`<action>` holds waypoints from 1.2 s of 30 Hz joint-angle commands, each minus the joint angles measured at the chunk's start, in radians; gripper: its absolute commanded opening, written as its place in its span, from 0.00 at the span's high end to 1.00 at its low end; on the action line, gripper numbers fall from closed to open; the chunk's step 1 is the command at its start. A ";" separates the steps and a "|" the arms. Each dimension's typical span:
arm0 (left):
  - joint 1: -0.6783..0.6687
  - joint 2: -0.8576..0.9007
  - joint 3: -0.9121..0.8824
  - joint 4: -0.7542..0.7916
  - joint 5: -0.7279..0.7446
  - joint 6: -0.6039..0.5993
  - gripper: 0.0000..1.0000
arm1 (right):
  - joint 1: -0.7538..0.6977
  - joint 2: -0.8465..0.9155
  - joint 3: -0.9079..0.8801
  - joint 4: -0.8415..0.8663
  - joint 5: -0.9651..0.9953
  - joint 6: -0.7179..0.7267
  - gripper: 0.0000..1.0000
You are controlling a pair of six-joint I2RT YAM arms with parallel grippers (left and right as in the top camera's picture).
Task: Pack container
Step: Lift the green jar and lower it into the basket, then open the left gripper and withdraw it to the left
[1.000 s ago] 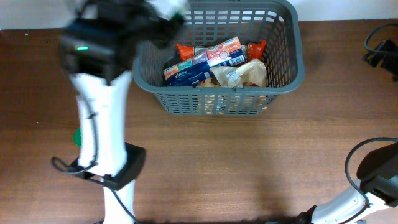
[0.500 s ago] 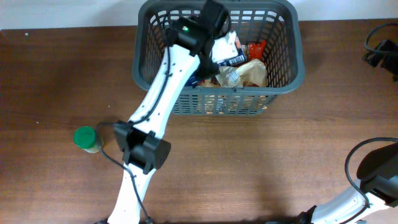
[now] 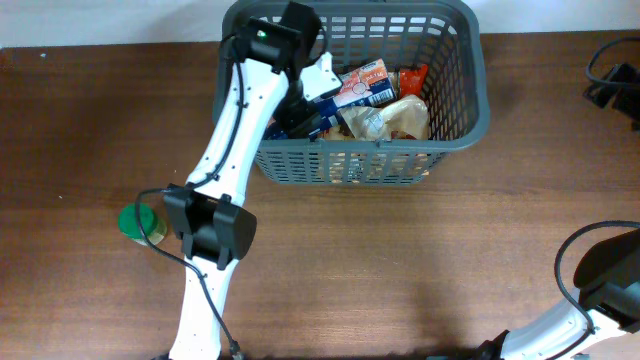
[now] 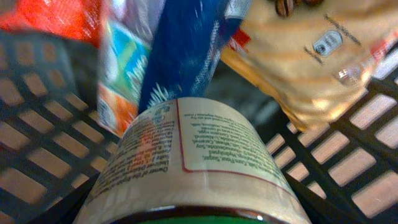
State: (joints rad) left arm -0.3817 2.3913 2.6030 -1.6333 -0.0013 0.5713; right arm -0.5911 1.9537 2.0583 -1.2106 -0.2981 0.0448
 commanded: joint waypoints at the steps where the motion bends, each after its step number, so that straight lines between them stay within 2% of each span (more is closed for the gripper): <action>1: -0.008 -0.045 0.021 -0.014 0.069 -0.047 0.43 | 0.002 -0.026 -0.007 0.003 -0.012 -0.003 0.01; 2: -0.008 -0.052 0.029 -0.018 0.069 -0.064 0.43 | 0.002 -0.026 -0.007 0.003 -0.012 -0.003 0.01; 3: -0.008 -0.061 0.043 -0.025 0.069 -0.075 0.38 | 0.002 -0.026 -0.007 0.003 -0.012 -0.003 0.01; 5: -0.008 -0.082 0.070 -0.032 0.069 -0.075 0.01 | 0.002 -0.026 -0.007 0.003 -0.012 -0.003 0.01; 12: 0.002 -0.192 0.134 -0.029 0.037 -0.121 0.01 | 0.002 -0.026 -0.007 0.003 -0.012 -0.003 0.01; 16: 0.058 -0.266 0.134 -0.048 -0.100 -0.254 0.01 | 0.002 -0.026 -0.007 0.003 -0.012 -0.002 0.01; 19: 0.159 -0.323 0.134 -0.053 -0.208 -0.343 0.01 | 0.002 -0.026 -0.007 0.003 -0.012 -0.003 0.01; 22: 0.306 -0.357 0.134 -0.053 -0.219 -0.380 0.01 | 0.002 -0.026 -0.007 0.003 -0.012 -0.003 0.01; 26: 0.507 -0.359 0.119 -0.053 -0.131 -0.393 0.01 | 0.002 -0.026 -0.007 0.003 -0.012 -0.003 0.01; 30: 0.681 -0.355 0.006 -0.054 0.013 -0.444 0.01 | 0.002 -0.026 -0.007 0.003 -0.012 -0.003 0.01; 33: 0.767 -0.353 -0.171 -0.050 0.123 -0.454 0.01 | 0.002 -0.026 -0.007 0.003 -0.012 -0.003 0.01; 36: 0.804 -0.353 -0.385 -0.002 0.148 -0.454 0.01 | 0.002 -0.026 -0.007 0.003 -0.012 -0.002 0.01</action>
State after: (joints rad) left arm 0.3988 2.0388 2.3947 -1.6588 0.0330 0.1471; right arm -0.5911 1.9537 2.0583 -1.2102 -0.2981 0.0444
